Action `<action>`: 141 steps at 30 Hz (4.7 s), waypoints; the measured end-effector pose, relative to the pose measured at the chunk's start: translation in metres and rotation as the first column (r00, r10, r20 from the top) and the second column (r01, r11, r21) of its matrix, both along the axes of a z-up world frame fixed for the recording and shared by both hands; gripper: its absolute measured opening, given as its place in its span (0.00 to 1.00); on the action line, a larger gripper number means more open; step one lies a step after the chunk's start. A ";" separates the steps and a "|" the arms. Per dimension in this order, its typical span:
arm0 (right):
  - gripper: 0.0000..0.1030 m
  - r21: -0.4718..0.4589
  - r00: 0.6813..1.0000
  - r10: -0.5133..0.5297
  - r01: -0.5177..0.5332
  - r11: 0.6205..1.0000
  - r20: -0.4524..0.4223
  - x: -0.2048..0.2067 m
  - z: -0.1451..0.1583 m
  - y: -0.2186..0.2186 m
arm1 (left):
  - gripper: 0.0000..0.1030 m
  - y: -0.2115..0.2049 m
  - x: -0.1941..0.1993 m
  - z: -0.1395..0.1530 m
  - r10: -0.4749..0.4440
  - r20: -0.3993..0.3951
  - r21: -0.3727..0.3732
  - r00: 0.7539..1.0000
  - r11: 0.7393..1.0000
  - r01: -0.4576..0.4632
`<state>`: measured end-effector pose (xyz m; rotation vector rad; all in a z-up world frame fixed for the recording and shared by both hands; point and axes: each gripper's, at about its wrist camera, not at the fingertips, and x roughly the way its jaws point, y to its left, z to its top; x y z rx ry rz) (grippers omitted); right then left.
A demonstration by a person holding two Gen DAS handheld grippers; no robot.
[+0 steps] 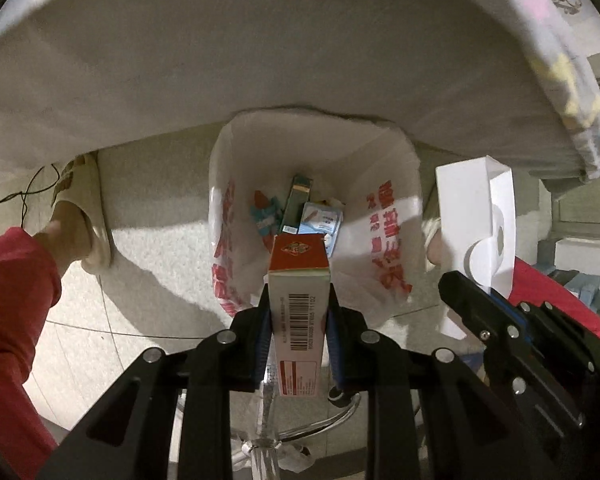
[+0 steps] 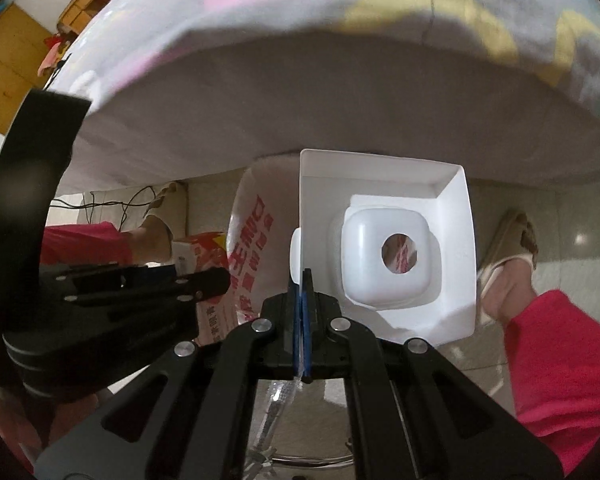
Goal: Collect trash
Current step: 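Carry the toothpaste box and white tray down toward the white bag, then open both tools to drop the box and tray into the bag, then raise both tools back toward the lollipop and snack bar on the bed, then grasp the red lollipop with left tool while right tool grasps the silver snack bar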
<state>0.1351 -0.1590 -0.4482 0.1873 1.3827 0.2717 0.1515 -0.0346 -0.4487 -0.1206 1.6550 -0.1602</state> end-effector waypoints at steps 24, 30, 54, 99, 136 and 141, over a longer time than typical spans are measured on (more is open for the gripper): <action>0.02 0.019 0.991 -0.040 0.043 0.999 -0.129 0.027 -0.073 0.013 | 0.24 0.009 0.019 -0.067 0.170 -0.130 -0.011 0.977 0.985 -0.173; 0.02 0.027 0.987 -0.052 0.057 0.998 -0.152 0.031 -0.085 0.012 | 0.24 0.013 0.023 -0.078 0.200 -0.159 -0.019 0.967 0.979 -0.205; 0.15 0.041 0.956 -0.100 0.115 0.992 -0.275 0.039 -0.125 -0.007 | 0.39 0.024 0.032 -0.110 0.263 -0.233 0.010 0.936 0.963 -0.269; 0.90 -0.217 0.772 0.504 -0.455 0.864 0.387 0.005 0.314 -0.042 | 0.82 0.048 0.047 0.273 -0.199 0.154 0.100 0.968 0.978 0.185; 0.91 -0.238 0.396 0.914 -0.882 0.406 0.090 0.292 0.226 0.042 | 0.87 0.039 0.283 0.179 -0.158 0.022 0.114 0.987 0.981 0.154; 0.90 -0.218 0.362 0.931 -0.907 0.361 0.036 0.309 0.179 0.057 | 0.87 0.044 0.294 0.154 -0.128 0.004 0.102 0.992 0.987 0.127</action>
